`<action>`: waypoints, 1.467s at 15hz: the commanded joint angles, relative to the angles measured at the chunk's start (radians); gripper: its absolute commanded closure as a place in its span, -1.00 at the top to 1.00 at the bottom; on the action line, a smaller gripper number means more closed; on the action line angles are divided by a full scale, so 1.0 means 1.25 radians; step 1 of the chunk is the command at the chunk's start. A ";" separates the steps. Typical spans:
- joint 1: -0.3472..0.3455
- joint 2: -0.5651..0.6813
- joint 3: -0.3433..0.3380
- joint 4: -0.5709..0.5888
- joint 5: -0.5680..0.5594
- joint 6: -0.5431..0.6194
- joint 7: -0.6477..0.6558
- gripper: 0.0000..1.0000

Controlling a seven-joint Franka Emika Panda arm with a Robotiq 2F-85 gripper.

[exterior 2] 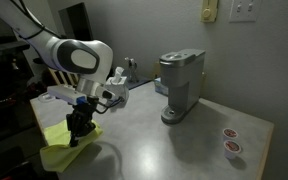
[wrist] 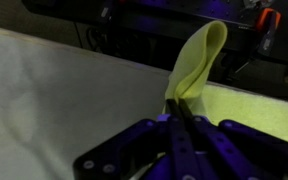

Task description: Unfold the yellow cloth

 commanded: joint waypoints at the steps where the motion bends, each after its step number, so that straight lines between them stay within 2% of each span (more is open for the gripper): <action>1: -0.010 -0.020 -0.009 -0.020 -0.012 0.005 0.044 -0.99; 13: -0.011 -0.005 -0.047 0.016 -0.081 -0.037 0.158 -0.99; 14: -0.011 -0.002 -0.049 0.020 -0.083 -0.038 0.161 -0.45; 15: -0.010 0.000 -0.050 0.024 -0.085 -0.040 0.165 -0.43; 17: -0.005 0.000 -0.049 0.029 -0.089 -0.042 0.185 -0.19; 22: 0.026 -0.040 -0.028 0.023 -0.112 -0.055 0.250 0.54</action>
